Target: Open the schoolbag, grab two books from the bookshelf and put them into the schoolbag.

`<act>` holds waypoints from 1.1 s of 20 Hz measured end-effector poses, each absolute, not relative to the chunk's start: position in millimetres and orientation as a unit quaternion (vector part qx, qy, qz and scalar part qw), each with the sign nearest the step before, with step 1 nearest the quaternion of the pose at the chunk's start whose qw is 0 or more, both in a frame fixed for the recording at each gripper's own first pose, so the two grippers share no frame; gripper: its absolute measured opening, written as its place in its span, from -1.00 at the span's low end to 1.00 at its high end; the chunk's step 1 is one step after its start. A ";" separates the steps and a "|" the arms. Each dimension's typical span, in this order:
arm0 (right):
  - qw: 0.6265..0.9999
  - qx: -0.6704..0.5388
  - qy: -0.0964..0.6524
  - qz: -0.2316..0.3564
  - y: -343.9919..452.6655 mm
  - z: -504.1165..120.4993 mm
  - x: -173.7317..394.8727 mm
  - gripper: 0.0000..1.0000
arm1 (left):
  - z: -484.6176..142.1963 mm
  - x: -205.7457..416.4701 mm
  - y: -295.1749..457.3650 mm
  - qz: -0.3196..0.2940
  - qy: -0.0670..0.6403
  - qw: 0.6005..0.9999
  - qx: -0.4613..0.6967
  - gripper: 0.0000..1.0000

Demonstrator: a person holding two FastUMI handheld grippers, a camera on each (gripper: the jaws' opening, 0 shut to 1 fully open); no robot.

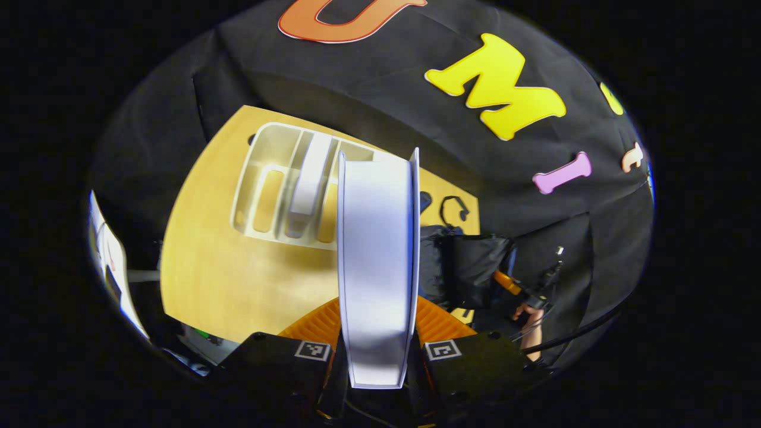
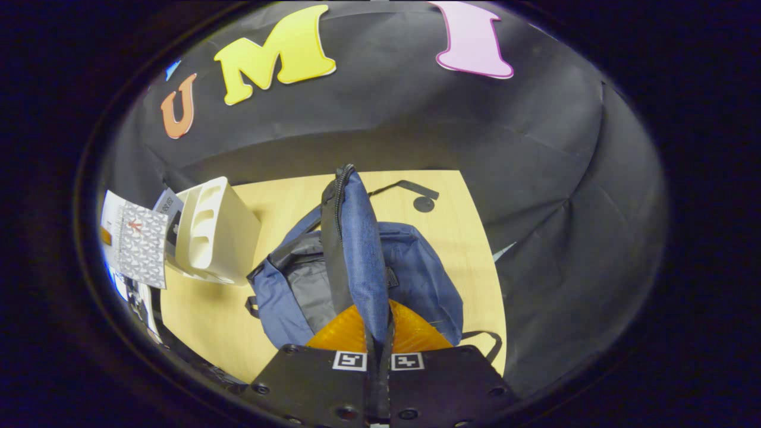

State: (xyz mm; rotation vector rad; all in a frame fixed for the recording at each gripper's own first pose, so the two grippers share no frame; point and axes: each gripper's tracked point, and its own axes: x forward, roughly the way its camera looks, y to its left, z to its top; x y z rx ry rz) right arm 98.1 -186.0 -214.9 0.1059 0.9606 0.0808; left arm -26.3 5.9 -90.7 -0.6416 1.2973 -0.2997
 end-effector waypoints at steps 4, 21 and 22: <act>0.890 0.038 0.452 0.041 -179.2 -206.5 94.3 -0.99 | -107.5 -39.3 -54.2 -0.176 0.577 0.722 -0.338 -0.13; 0.890 0.062 0.446 0.075 -198.2 -207.4 89.7 -0.99 | -269.1 -32.0 -291.8 -0.220 0.569 0.673 -0.419 -0.13; 0.888 0.067 0.449 0.076 -199.2 -205.9 90.6 -0.99 | -271.6 -36.0 -298.4 -0.229 0.564 0.668 -0.428 -0.13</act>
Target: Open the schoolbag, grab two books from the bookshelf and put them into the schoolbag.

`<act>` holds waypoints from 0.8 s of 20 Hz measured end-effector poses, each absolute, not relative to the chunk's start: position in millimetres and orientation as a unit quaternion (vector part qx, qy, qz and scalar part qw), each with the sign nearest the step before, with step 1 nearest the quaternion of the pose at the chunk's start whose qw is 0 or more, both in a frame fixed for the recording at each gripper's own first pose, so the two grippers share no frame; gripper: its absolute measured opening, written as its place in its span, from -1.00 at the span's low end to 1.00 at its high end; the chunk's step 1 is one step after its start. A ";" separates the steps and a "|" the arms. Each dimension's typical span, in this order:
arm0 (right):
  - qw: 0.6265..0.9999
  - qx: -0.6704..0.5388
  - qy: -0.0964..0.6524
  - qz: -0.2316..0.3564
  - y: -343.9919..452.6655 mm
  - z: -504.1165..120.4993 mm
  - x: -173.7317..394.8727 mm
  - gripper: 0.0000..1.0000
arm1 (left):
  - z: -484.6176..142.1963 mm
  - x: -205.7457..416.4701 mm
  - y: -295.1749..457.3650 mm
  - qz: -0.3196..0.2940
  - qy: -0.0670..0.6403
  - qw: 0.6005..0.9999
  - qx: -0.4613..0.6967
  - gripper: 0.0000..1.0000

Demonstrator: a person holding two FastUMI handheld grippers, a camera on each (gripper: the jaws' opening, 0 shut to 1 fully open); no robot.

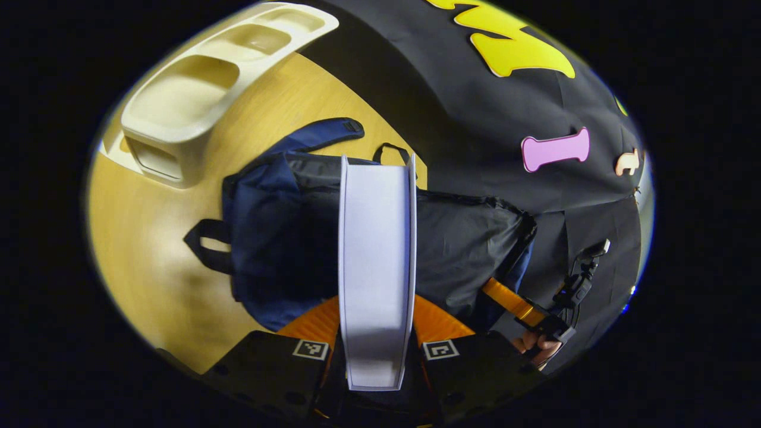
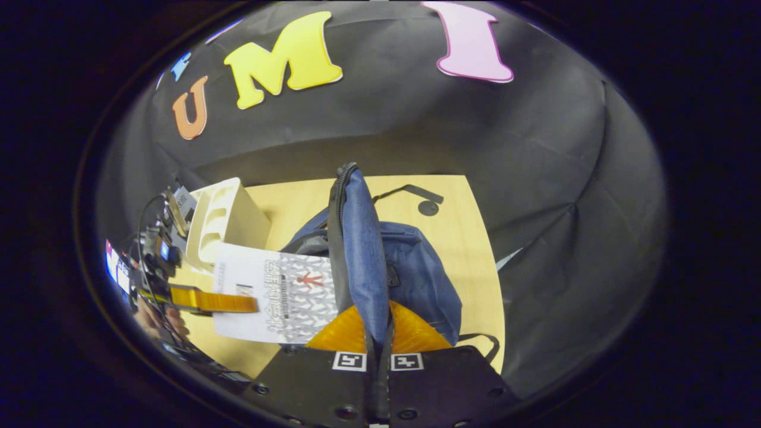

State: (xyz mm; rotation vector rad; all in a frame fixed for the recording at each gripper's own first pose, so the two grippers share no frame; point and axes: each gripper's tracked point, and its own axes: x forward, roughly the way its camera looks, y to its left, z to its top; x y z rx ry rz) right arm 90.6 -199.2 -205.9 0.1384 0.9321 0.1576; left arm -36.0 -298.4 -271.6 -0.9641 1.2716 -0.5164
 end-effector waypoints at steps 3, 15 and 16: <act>0.887 0.062 0.451 0.081 -198.9 -205.7 91.8 -0.99 | -286.8 -44.0 -314.4 -0.254 0.554 0.663 -0.434 -0.13; 0.888 0.048 0.448 0.089 -183.9 -198.8 97.1 -0.99 | -343.4 -14.9 -369.9 -0.270 0.550 0.619 -0.492 -0.23; 0.888 0.051 0.449 0.088 -182.5 -200.1 97.3 -0.99 | -348.1 -16.5 -370.6 -0.266 0.558 0.621 -0.483 -0.05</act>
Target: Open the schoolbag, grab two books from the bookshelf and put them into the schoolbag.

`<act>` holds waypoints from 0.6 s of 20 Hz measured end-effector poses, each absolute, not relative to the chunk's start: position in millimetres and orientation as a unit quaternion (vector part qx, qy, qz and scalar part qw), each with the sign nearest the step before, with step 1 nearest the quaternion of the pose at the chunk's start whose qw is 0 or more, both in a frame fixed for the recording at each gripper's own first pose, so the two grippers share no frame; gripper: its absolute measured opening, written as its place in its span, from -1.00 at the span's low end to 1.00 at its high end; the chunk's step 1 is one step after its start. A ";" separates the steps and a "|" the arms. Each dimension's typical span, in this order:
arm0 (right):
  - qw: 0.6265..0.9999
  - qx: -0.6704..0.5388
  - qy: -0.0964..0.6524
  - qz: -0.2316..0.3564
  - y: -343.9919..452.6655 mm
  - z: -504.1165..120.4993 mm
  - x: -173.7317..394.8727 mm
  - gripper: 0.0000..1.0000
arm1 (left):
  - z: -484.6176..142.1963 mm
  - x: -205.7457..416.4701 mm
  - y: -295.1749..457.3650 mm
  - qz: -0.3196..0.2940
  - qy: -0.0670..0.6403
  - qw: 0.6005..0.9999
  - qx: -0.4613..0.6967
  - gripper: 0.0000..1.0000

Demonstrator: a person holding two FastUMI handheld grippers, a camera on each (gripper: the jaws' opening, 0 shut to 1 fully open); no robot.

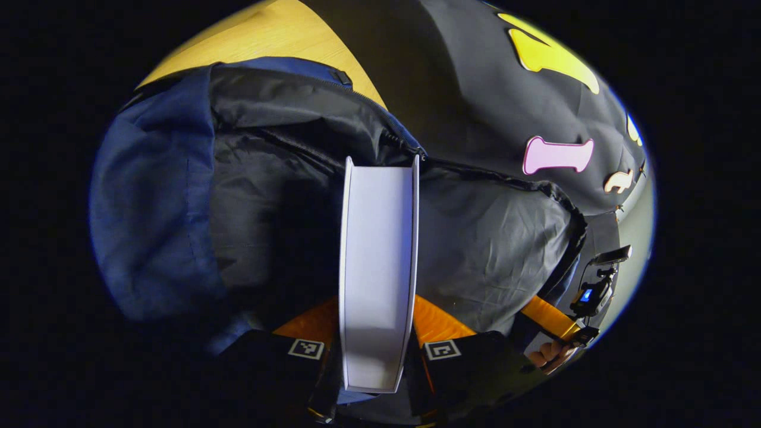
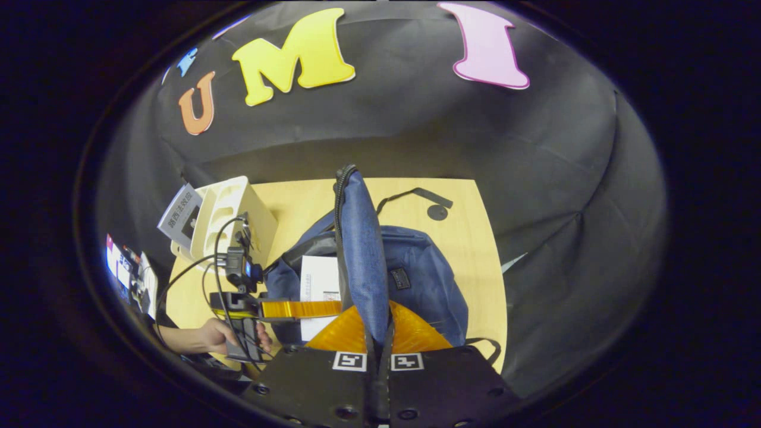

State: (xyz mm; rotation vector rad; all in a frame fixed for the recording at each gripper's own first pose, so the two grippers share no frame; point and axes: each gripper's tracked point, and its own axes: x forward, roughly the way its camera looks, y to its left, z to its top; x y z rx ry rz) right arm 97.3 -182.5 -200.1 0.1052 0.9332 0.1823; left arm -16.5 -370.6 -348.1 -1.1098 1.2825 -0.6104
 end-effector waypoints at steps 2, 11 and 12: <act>0.886 0.058 0.452 0.088 -177.3 -204.7 96.2 -0.99 | -363.9 -21.8 -364.9 -0.247 0.584 0.624 -0.456 0.17; 0.884 0.043 0.456 0.094 -161.3 -212.8 91.9 -0.99 | -377.2 -41.8 -283.4 -0.166 0.643 0.697 -0.269 0.67; 0.884 0.041 0.456 0.093 -160.1 -212.6 91.4 -0.99 | -370.0 -40.8 -269.1 -0.159 0.638 0.710 -0.250 0.67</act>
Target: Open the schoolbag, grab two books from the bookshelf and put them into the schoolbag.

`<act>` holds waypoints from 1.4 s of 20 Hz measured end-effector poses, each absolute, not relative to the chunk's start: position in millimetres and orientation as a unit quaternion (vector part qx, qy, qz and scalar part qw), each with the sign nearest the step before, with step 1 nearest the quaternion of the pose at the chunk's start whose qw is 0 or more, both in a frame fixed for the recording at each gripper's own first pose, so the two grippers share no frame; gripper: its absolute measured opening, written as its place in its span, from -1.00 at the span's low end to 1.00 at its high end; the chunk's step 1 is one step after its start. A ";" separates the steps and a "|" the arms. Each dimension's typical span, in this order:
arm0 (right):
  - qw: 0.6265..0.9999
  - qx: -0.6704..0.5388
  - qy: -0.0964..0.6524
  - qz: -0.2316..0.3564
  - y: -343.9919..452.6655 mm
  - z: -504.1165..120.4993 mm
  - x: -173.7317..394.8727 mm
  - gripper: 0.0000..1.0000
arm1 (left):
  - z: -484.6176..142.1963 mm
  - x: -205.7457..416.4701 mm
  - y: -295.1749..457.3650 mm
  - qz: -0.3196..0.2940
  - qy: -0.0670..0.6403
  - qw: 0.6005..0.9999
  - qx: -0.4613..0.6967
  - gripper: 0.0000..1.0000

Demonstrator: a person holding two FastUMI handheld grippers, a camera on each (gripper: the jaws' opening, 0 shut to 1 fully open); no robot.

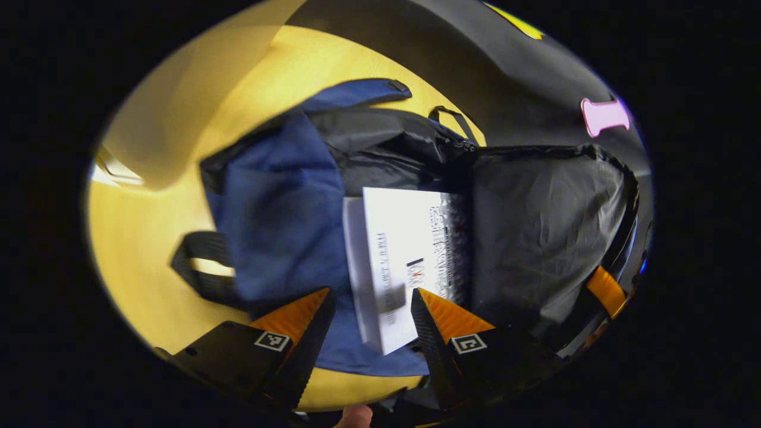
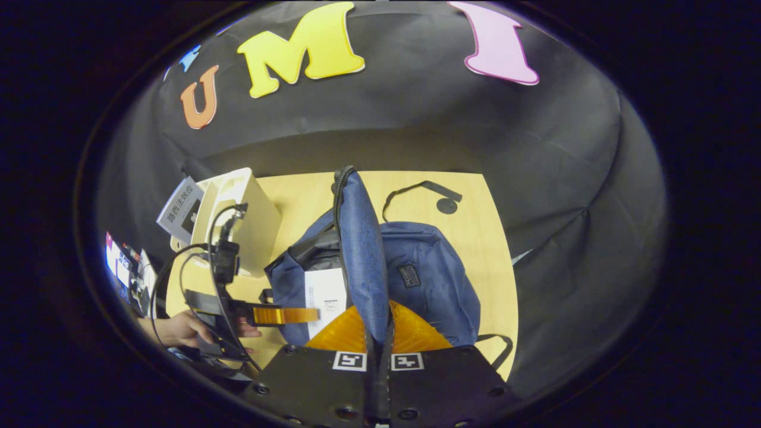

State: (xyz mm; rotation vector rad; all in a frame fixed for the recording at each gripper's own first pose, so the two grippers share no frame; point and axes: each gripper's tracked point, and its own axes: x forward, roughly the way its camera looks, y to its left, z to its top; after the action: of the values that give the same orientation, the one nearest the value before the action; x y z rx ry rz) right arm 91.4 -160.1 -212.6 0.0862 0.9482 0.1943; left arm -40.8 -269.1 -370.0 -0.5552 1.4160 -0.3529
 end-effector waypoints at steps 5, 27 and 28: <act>0.886 0.038 0.453 0.089 -151.0 -209.4 85.3 -0.99 | -316.2 -35.9 -206.3 -0.123 0.595 0.771 -0.192 0.66; 0.888 0.034 0.452 0.074 -109.6 -205.6 68.8 -0.99 | -164.7 79.8 96.3 0.002 0.472 0.877 -0.087 0.87; 0.888 0.036 0.453 0.072 -109.8 -205.9 68.6 -0.99 | -169.7 84.3 100.2 -0.003 0.482 0.872 -0.087 0.87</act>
State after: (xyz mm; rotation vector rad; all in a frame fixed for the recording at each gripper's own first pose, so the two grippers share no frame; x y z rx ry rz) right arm 68.6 -109.8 -205.9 0.0742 0.9422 0.1500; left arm 84.3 100.2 -169.7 -0.1815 1.0069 -0.0060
